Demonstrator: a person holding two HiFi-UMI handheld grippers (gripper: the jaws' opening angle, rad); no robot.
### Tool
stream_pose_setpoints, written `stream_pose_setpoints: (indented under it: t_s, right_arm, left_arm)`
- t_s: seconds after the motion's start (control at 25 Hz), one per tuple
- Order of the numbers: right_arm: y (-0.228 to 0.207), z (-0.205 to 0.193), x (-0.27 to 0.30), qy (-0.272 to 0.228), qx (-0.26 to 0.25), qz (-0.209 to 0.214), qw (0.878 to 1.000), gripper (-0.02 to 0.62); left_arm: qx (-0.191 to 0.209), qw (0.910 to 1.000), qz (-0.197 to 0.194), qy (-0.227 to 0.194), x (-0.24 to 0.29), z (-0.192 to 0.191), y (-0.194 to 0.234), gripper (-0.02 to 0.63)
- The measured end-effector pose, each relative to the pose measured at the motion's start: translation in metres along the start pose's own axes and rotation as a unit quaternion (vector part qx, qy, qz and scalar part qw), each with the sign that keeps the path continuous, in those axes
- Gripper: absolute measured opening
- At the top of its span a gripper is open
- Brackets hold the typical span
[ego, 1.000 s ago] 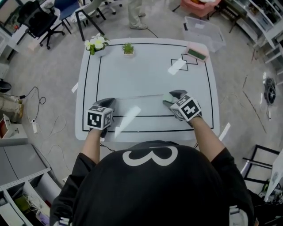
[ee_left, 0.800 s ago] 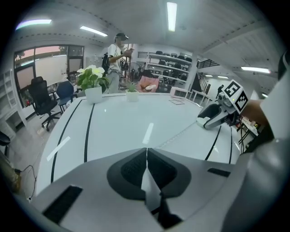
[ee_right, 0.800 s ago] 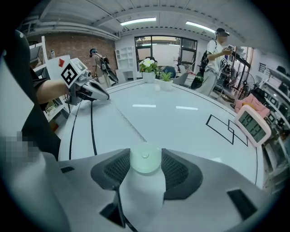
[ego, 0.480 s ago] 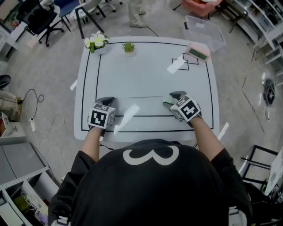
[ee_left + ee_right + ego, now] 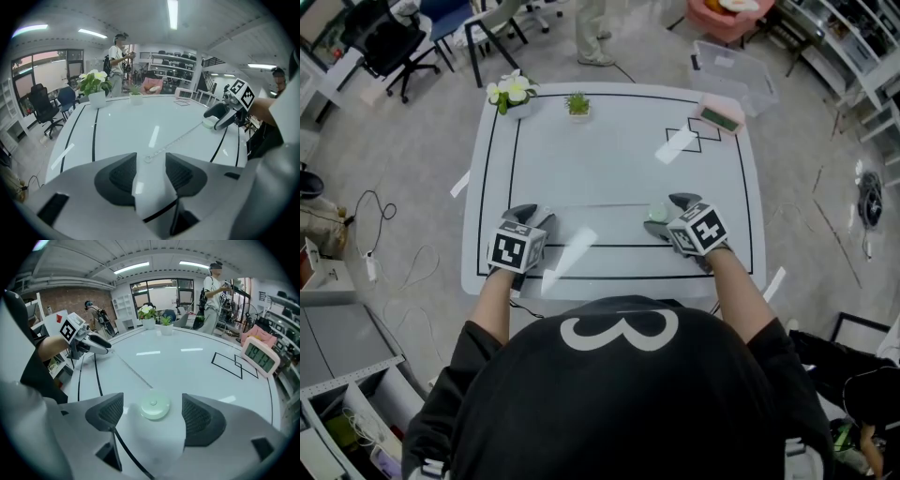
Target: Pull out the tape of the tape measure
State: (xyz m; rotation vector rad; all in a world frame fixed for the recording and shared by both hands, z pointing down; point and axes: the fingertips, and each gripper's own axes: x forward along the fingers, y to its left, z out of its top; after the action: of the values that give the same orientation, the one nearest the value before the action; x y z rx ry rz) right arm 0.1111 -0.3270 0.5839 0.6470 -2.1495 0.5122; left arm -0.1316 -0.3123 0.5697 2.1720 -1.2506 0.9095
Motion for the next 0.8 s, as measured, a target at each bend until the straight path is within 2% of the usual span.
stream_pose_setpoints:
  t_s: [0.16,0.28,0.36,0.48,0.56,0.68,0.8]
  right_arm:
    - [0.009,0.016,-0.021,-0.055,0.039,0.008,0.998,0.400]
    - [0.028,0.032,-0.044,-0.105,0.056,0.027,0.992,0.402]
    - [0.045,0.043,-0.060,-0.139,0.055,0.040,0.988,0.385]
    - [0.072,0.061,-0.091,-0.199,0.055,0.057,0.977,0.322]
    - [0.090,0.072,-0.113,-0.238,0.058,0.067,0.967,0.273]
    - [0.119,0.084,-0.143,-0.283,0.048,0.078,0.955,0.176]
    - [0.140,0.093,-0.166,-0.319,0.039,0.077,0.944,0.123]
  left_arm:
    - [-0.016,0.9992,-0.014,-0.034,-0.018,0.006,-0.007,0.223]
    - [-0.041,0.9967,-0.037,-0.059,-0.035,0.012,-0.020,0.235]
    - [-0.041,0.9951,-0.050,-0.075,-0.049,0.018,-0.032,0.235]
    - [-0.039,0.9896,-0.081,-0.112,-0.076,0.034,-0.056,0.233]
    - [-0.047,0.9822,-0.109,-0.146,-0.096,0.047,-0.075,0.232]
    - [-0.057,0.9650,-0.155,-0.203,-0.133,0.067,-0.103,0.197]
    - [-0.055,0.9463,-0.198,-0.250,-0.169,0.085,-0.126,0.123]
